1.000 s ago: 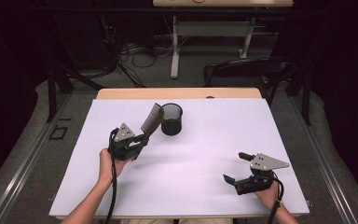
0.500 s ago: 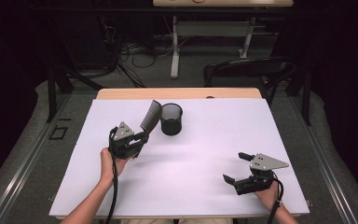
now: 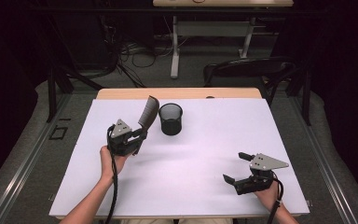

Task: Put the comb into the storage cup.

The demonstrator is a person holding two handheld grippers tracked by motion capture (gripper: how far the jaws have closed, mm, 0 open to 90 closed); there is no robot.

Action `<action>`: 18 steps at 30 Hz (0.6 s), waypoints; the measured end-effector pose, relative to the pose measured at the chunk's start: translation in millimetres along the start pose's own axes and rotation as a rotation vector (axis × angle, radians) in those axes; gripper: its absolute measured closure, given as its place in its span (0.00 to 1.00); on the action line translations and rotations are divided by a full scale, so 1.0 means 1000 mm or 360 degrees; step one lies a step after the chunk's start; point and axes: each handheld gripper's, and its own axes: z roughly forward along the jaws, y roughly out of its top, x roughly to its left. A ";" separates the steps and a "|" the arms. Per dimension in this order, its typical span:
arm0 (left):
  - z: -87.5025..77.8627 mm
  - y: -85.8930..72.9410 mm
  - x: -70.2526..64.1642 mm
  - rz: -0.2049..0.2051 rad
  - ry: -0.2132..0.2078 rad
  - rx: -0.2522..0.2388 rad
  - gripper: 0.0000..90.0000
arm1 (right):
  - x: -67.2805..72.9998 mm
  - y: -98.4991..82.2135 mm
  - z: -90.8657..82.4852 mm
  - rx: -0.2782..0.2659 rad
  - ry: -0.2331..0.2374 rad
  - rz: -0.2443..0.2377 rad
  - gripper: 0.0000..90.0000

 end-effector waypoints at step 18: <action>0.002 0.007 0.005 -0.0012 0.0034 -0.0040 0.80 | 0.000 0.000 0.001 0.0008 -0.0001 0.0002 0.00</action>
